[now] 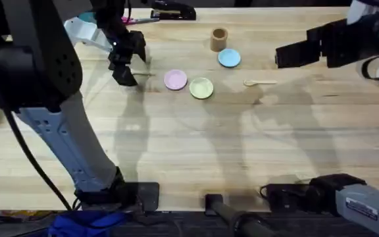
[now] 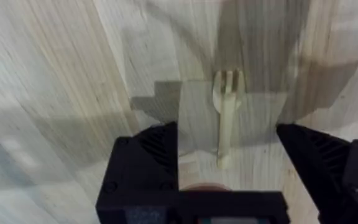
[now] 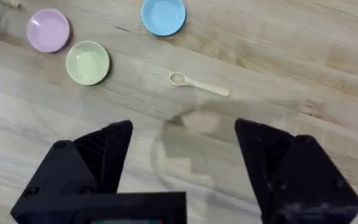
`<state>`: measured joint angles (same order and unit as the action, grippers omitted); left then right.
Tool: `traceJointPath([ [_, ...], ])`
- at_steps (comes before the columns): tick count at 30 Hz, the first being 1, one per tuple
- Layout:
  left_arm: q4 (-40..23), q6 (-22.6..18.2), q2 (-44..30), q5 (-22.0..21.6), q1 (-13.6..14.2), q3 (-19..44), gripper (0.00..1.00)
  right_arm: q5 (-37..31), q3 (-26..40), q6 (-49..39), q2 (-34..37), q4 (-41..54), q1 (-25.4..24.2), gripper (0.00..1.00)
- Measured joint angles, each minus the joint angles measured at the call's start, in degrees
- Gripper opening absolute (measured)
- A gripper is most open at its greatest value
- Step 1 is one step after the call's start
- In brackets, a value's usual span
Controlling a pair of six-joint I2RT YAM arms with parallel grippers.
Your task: Pick up a utensil and set it on the pink plate, then put the other utensil in the container.
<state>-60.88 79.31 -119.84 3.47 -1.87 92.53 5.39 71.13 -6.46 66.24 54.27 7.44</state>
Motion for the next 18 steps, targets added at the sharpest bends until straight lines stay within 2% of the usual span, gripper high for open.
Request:
traceJointPath([
  [7,0.00,0.00,-0.01,-1.44,0.00,0.00,0.926,-0.02,0.00,0.00,0.00,0.01,0.00,0.998],
  [16,-0.20,0.00,-0.32,-1.53,0.00,0.00,0.927,0.00,0.00,0.00,0.00,0.00,0.00,0.998],
  [18,-0.28,0.04,-0.32,-1.54,0.00,0.00,0.882,0.00,0.00,0.00,0.00,0.01,0.00,0.998],
])
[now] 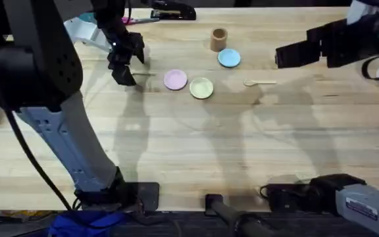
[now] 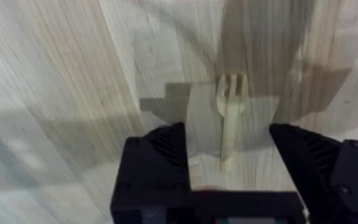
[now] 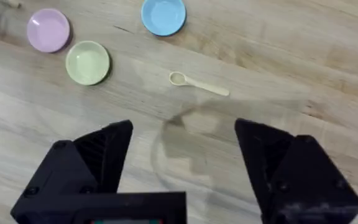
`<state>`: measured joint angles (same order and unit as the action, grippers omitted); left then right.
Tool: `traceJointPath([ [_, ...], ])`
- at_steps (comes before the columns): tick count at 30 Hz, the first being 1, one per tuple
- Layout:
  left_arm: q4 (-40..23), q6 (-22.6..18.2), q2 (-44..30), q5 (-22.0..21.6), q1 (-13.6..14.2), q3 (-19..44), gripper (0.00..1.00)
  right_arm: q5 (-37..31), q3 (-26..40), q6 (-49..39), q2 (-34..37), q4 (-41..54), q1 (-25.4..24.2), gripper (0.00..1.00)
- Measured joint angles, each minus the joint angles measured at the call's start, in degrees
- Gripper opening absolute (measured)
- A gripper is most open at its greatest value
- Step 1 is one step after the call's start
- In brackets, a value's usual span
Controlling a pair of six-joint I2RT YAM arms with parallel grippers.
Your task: Pick up a utensil and set it on the pink plate, then put the other utensil in the container.
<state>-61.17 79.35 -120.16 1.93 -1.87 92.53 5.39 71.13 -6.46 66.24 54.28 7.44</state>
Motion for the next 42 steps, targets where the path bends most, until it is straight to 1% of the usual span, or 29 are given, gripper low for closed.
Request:
traceJointPath([
  [1,-0.14,-0.05,0.00,0.00,0.00,0.00,0.845,0.00,0.00,0.00,0.00,0.00,0.00,0.998],
  [3,-0.15,-0.02,0.00,0.00,0.00,0.00,0.803,0.00,0.00,0.00,0.00,-0.02,0.00,0.998],
  [5,-0.13,-0.13,0.00,0.02,0.00,0.00,0.711,0.00,0.00,0.00,0.00,0.00,0.00,0.998],
  [9,-0.11,-0.09,0.00,0.04,0.00,0.00,0.559,0.00,0.00,0.00,0.00,0.00,0.00,0.998],
  [20,0.09,-0.11,0.00,0.18,0.00,0.11,0.062,0.00,0.00,0.00,0.00,0.00,0.00,0.998],
  [31,0.05,-0.12,0.00,0.20,0.00,0.15,0.040,-0.01,0.00,0.00,0.00,-0.01,0.00,0.998],
  [35,0.02,-0.78,0.00,0.15,0.00,0.21,0.041,0.00,0.00,0.00,0.00,-0.01,0.00,0.998],
  [39,-0.09,-3.03,0.00,-0.09,0.00,0.33,0.042,0.00,0.00,0.00,0.00,-0.01,0.00,0.998],
  [42,-0.11,-5.85,0.00,-0.25,0.00,0.36,0.041,0.00,0.00,0.00,0.00,-0.02,0.00,0.998],
])
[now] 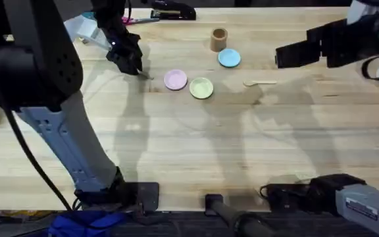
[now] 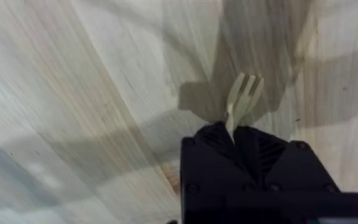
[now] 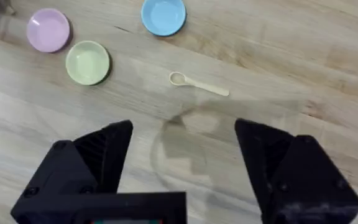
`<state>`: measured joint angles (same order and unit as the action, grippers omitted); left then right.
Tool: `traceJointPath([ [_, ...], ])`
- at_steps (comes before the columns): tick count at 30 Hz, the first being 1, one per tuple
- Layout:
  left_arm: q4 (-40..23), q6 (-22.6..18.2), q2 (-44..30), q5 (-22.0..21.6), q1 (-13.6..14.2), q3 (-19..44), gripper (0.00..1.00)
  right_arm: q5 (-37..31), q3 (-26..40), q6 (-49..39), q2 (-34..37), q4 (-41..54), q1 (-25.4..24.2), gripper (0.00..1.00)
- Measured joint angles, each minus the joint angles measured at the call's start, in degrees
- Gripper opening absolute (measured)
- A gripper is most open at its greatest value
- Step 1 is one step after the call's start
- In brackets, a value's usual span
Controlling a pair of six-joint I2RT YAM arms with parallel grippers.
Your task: Pick up a utensil and set it on the pink plate, then put the other utensil in the container.
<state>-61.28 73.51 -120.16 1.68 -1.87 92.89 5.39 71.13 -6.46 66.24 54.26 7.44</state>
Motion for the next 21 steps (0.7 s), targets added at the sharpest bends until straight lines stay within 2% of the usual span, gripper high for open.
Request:
traceJointPath([
  [4,0.00,-5.19,0.02,-0.89,0.00,0.05,0.041,-0.01,0.00,0.00,0.00,0.00,0.00,0.998],
  [8,0.00,-13.29,1.69,-1.95,0.00,0.05,0.041,0.00,0.00,0.00,0.00,-0.13,0.00,0.998],
  [16,-0.34,-32.79,16.22,-2.41,0.00,0.07,0.042,0.00,0.00,0.00,0.00,-0.21,0.00,0.998],
  [21,-1.32,-43.76,24.08,0.89,0.00,0.36,0.042,0.00,0.00,0.00,0.00,-0.20,0.00,0.998],
])
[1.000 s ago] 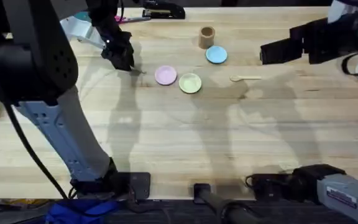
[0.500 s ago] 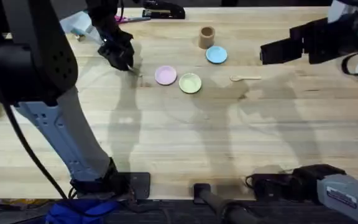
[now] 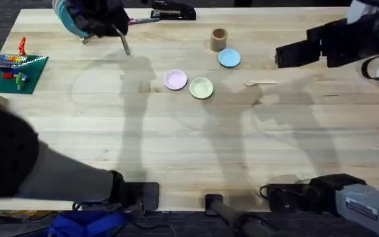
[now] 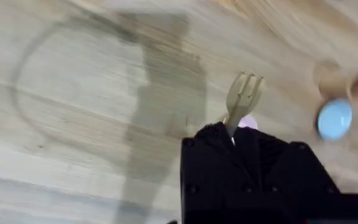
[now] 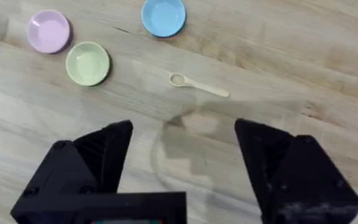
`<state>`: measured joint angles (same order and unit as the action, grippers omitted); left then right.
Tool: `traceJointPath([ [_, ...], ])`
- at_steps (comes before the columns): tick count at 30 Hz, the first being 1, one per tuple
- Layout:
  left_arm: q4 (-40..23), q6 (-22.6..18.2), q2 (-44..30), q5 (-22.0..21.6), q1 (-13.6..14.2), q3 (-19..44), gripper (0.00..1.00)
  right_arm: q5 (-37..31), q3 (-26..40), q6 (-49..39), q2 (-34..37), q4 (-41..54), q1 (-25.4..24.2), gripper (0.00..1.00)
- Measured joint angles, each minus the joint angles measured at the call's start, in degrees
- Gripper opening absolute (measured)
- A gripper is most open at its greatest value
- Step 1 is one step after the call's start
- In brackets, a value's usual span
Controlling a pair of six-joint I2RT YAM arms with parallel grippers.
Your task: Pick up a utensil and set it on the pink plate, then put the other utensil in the container.
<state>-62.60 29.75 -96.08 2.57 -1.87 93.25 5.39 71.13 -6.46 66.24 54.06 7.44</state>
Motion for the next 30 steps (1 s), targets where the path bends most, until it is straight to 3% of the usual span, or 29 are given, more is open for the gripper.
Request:
traceJointPath([
  [10,-8.63,-21.34,6.11,8.60,0.00,0.16,0.041,0.00,0.00,0.00,0.00,0.00,0.00,0.998],
  [15,-11.52,-28.87,6.22,11.49,0.18,0.16,0.041,0.00,0.00,0.00,0.00,0.00,0.00,0.998],
  [18,-11.77,-31.65,6.22,11.80,1.49,0.16,0.041,0.00,0.00,0.00,0.00,0.00,0.00,0.998],
  [22,-11.77,-33.45,6.22,11.54,5.92,0.16,0.042,0.00,0.00,0.00,0.00,0.02,0.00,0.998],
  [26,-9.81,-32.02,6.24,10.54,10.22,-0.32,0.042,-0.02,0.00,0.00,0.00,0.02,0.00,0.998],
  [30,-7.06,-30.12,6.24,8.84,12.37,-2.60,0.042,0.00,0.00,0.00,0.00,0.04,0.00,0.998],
])
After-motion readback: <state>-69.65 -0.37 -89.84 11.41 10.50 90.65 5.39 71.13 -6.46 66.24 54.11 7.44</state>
